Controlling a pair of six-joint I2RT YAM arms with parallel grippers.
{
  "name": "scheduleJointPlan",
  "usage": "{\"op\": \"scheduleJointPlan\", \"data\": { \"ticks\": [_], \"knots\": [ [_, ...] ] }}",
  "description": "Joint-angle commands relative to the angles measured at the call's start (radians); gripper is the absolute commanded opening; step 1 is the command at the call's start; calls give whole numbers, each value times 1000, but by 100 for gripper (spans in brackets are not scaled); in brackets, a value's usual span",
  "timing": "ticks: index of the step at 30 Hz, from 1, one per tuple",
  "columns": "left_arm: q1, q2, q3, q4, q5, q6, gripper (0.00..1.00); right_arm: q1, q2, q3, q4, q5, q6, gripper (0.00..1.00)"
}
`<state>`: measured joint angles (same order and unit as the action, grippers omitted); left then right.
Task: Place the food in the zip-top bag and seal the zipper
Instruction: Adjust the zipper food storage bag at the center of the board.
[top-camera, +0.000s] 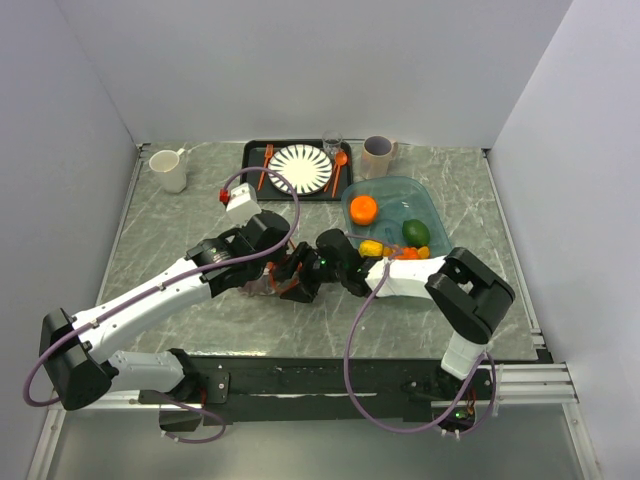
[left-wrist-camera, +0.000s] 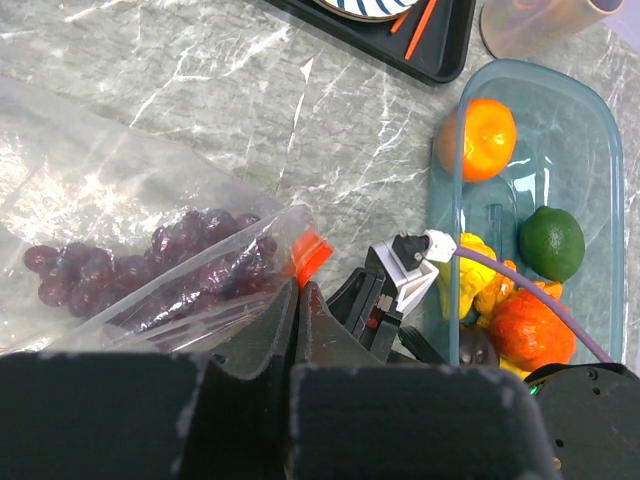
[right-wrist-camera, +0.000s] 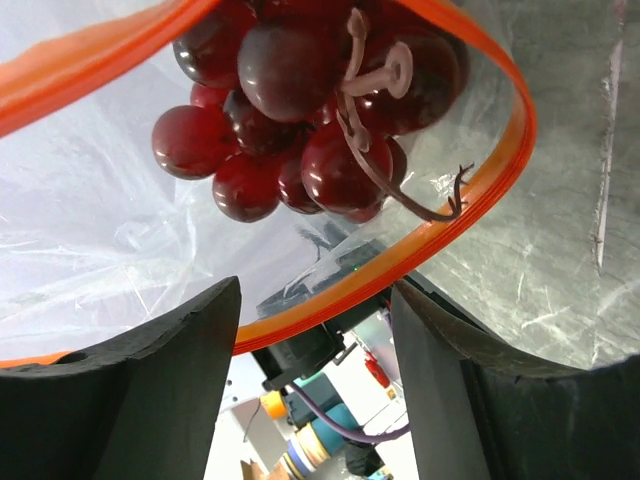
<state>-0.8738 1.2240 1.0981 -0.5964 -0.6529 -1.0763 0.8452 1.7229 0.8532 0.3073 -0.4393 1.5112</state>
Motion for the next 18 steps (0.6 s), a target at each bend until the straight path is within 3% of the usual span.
{"op": "scheduleJointPlan", "data": {
  "ticks": [1, 4, 8, 10, 13, 18],
  "knots": [
    [2, -21, 31, 20, -39, -17, 1, 9, -26, -19, 55, -18, 35, 72],
    [4, -23, 22, 35, -36, -11, 1, 9, -32, -13, 26, -26, 30, 79],
    [2, -14, 25, 44, -18, -17, 1, 9, -23, -3, 18, -19, 30, 80],
    [2, -11, 23, 49, -14, -17, 1, 12, -6, -5, 51, -24, 49, 76],
    [2, -14, 25, 50, -8, -19, 1, 14, 6, -3, 67, -18, 58, 60],
    [2, -27, 19, 55, -5, -19, 1, 14, 24, -2, 78, -19, 58, 52]
  ]
}}
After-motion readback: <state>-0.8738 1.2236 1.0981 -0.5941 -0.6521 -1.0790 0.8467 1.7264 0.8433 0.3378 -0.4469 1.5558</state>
